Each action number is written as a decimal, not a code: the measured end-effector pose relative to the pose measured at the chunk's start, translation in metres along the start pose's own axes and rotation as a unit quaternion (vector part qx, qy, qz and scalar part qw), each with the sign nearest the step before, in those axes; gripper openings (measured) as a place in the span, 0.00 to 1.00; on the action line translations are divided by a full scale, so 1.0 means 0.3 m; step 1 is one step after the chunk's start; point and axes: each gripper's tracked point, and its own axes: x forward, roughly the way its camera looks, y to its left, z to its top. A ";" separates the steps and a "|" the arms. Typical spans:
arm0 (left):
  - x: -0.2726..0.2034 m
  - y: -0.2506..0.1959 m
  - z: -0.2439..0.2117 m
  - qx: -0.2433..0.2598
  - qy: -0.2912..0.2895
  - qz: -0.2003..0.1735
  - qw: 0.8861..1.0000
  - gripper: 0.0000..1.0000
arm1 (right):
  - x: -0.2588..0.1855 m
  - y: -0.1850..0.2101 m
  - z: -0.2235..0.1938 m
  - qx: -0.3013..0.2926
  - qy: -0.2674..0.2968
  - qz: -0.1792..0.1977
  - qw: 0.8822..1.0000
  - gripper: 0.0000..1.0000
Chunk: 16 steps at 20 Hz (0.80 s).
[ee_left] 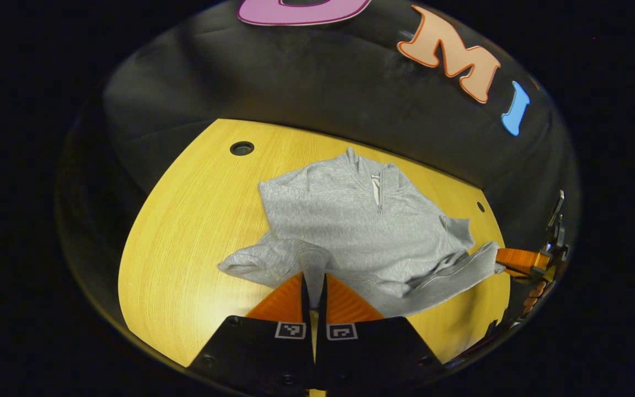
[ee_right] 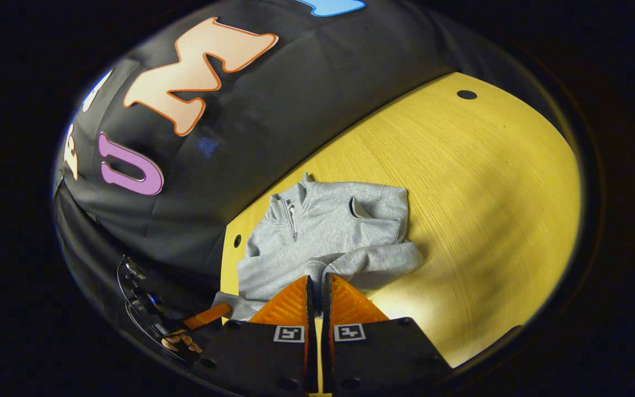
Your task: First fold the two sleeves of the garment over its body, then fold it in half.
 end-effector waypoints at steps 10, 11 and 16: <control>0.163 0.020 0.035 -0.022 0.063 -0.009 0.998 0.06 | 0.214 -0.061 0.005 0.037 0.021 -0.060 0.997 0.10; 0.172 0.020 0.040 -0.024 0.066 -0.009 0.997 0.10 | 0.227 -0.062 0.008 0.036 0.020 -0.064 0.997 0.13; 0.177 0.043 0.122 -0.060 0.012 0.019 0.998 0.65 | 0.210 -0.029 0.105 0.002 -0.049 -0.073 0.996 0.62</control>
